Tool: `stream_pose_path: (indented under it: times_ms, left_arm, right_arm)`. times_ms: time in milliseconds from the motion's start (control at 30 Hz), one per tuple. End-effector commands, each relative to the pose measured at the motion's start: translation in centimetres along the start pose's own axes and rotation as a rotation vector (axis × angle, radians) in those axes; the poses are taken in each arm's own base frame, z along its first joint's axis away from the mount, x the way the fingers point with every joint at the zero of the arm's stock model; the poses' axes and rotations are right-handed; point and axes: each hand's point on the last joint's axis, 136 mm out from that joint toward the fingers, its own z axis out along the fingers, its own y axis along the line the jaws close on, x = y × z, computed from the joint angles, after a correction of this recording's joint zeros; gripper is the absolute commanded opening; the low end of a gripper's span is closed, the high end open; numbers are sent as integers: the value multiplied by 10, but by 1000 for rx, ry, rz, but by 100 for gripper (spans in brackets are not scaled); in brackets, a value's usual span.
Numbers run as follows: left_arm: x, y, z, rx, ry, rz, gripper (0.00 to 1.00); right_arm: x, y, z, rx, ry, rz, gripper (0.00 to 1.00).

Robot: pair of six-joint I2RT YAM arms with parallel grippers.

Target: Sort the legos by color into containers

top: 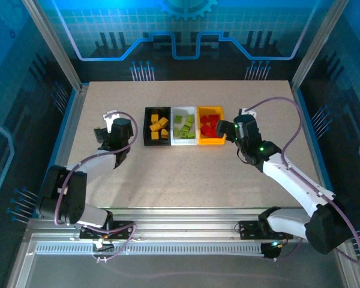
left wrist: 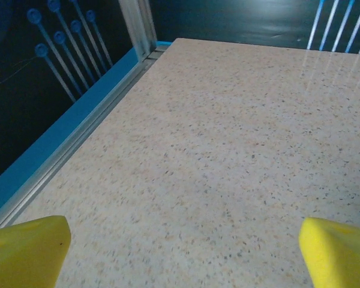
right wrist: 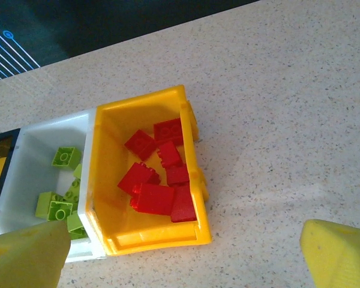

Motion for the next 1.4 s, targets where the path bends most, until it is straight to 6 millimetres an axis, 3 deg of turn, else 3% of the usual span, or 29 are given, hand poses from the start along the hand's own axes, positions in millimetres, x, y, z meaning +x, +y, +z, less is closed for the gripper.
stream_pose_path:
  times_ms: [0, 67, 200, 333, 467, 567, 633, 667, 733, 833, 1033, 1233, 1367]
  left_arm:
    - [-20, -14, 6, 110, -88, 54, 99]
    - [-25, -27, 1, 207, -148, 72, 99]
    - [-18, -17, -1, 185, -96, 24, 99]
    - [18, -9, 3, 161, -33, 30, 99]
    - [29, -17, 1, 253, -127, -15, 99]
    - [32, -21, 6, 318, -88, -38, 99]
    - [45, -23, 4, 399, -81, -65, 99]
    - [39, -18, 3, 390, -156, -81, 99]
    - [46, -16, 4, 383, -81, -90, 99]
    - [43, -17, 5, 376, -101, -88, 99]
    - [43, -17, 5, 379, -107, -86, 99]
    - [43, -19, 5, 387, -106, -82, 99]
    - [43, -19, 5, 386, -103, -79, 99]
  right_arm:
    - [-10, -16, -7, 55, -33, 5, 100]
    - [-10, -30, -9, 88, -41, 35, 100]
    - [-14, -55, -17, 144, -104, 107, 100]
    - [-24, -62, -24, 119, -196, 133, 100]
    - [-26, -50, -20, 35, -250, -3, 100]
    - [-27, -47, -18, 27, -239, -96, 100]
    - [-30, -48, -15, 41, -248, -153, 100]
    - [-31, -51, -14, 58, -258, -175, 100]
    - [-38, -61, -9, 98, -293, -223, 100]
    - [-40, -89, 10, 183, -308, -267, 100]
    - [-11, -116, 63, 198, -221, -319, 100]
    - [25, -127, 76, 197, -135, -339, 100]
    - [25, -119, 83, 117, -185, -312, 100]
